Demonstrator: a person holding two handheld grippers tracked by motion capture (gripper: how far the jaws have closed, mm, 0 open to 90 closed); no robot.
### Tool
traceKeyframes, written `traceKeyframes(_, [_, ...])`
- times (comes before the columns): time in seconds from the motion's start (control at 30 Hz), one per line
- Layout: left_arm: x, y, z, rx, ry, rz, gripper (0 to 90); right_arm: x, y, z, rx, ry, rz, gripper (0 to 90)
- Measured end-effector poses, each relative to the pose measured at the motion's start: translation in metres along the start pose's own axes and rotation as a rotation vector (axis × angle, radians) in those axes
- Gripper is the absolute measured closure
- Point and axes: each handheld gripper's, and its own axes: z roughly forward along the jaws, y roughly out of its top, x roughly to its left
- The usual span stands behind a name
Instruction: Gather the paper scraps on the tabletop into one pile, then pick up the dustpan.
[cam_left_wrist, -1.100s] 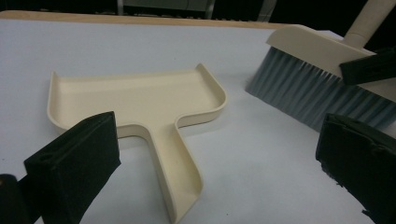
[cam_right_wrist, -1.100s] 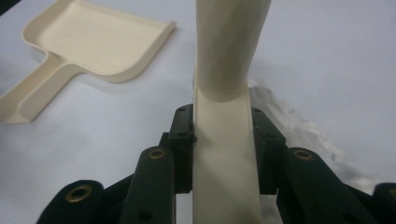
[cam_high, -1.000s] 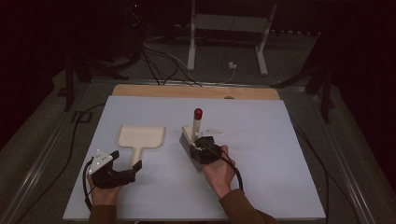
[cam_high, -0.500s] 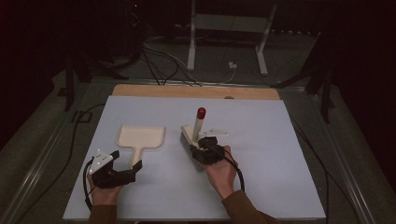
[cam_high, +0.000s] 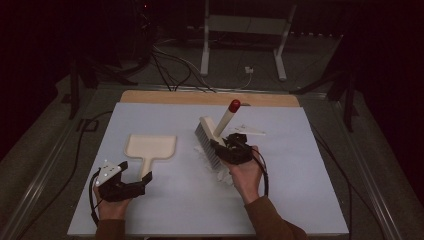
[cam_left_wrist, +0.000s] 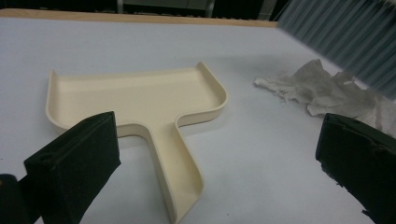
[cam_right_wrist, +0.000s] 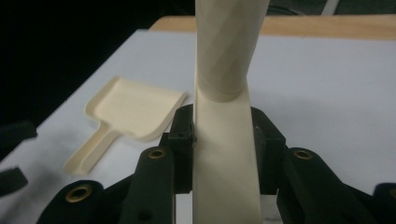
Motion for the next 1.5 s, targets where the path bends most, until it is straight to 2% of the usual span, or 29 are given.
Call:
traceKeyframes(0.13, [0.000,0.000,0.001,0.002,-0.002,0.002,0.7,-0.016,0.010,-0.012,-0.039,-0.019,0.030,67.6])
traceKeyframes(0.27, [0.000,0.000,0.001,0.003,0.000,0.002,0.7,-0.035,0.016,-0.022,-0.052,-0.070,0.033,67.6])
traceKeyframes(0.43, [0.000,0.000,0.001,0.007,-0.001,0.004,0.7,-0.058,0.013,-0.024,-0.024,-0.140,0.001,67.7])
traceKeyframes(0.6, [0.000,0.000,0.001,0.006,0.000,0.004,0.7,-0.081,0.006,-0.022,0.022,-0.182,-0.024,67.7])
traceKeyframes(0.87, [0.000,0.000,0.002,0.007,0.000,0.004,0.7,-0.107,-0.008,-0.019,0.071,-0.190,-0.088,67.7])
traceKeyframes(0.97, [-0.001,0.000,0.002,0.008,0.000,0.005,0.7,-0.118,-0.013,-0.019,0.083,-0.174,-0.110,67.7])
traceKeyframes(1.07, [-0.001,0.000,0.002,0.007,0.000,0.004,0.7,-0.127,-0.017,-0.019,0.101,-0.184,-0.115,67.7])
traceKeyframes(1.2, [-0.002,-0.001,0.002,0.008,0.003,0.003,0.7,-0.133,-0.021,-0.022,0.109,-0.197,-0.149,67.7])
traceKeyframes(1.5, [-0.002,-0.001,0.001,0.007,0.014,0.003,0.7,-0.148,-0.028,-0.038,0.133,-0.190,-0.204,67.6])
